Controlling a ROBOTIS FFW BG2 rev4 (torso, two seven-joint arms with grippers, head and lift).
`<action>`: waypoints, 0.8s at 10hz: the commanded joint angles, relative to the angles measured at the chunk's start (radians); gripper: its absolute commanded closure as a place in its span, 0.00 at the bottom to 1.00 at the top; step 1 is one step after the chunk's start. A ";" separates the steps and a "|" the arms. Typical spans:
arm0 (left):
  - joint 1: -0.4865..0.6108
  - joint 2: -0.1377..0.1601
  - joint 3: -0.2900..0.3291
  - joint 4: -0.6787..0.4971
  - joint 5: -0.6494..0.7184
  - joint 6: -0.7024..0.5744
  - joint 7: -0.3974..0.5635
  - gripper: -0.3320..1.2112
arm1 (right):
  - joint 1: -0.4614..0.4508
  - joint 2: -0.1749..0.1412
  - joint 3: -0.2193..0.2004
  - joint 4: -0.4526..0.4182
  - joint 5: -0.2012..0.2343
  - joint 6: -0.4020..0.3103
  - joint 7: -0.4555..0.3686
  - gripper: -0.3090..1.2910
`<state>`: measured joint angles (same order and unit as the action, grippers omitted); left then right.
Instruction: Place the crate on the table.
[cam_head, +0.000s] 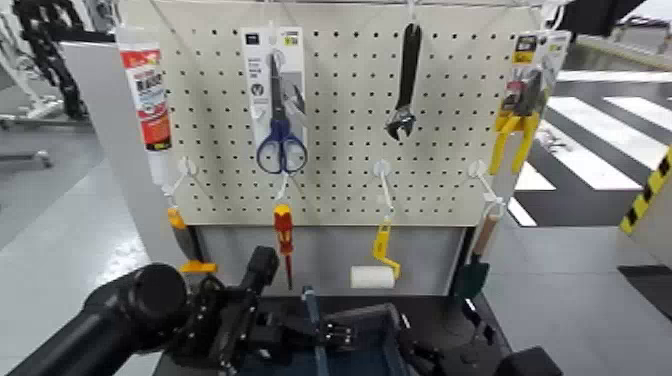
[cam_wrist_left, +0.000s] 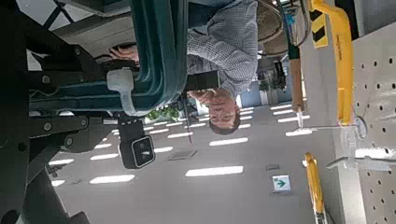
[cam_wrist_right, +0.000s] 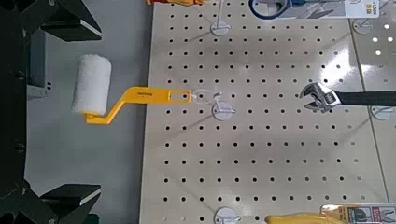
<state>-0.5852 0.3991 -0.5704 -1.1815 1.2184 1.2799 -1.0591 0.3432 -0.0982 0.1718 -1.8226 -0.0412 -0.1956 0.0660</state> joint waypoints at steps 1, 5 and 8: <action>-0.025 -0.009 -0.035 0.057 -0.037 -0.057 -0.050 0.98 | -0.001 0.000 0.003 0.005 -0.006 -0.004 0.000 0.28; -0.061 -0.022 -0.062 0.108 -0.094 -0.108 -0.130 0.98 | -0.003 0.000 0.006 0.009 -0.011 -0.005 0.001 0.28; -0.074 -0.033 -0.077 0.148 -0.111 -0.140 -0.167 0.98 | -0.003 0.002 0.008 0.011 -0.013 -0.007 0.001 0.28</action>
<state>-0.6575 0.3687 -0.6453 -1.0400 1.1092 1.1451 -1.2255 0.3400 -0.0977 0.1797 -1.8117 -0.0535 -0.2024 0.0668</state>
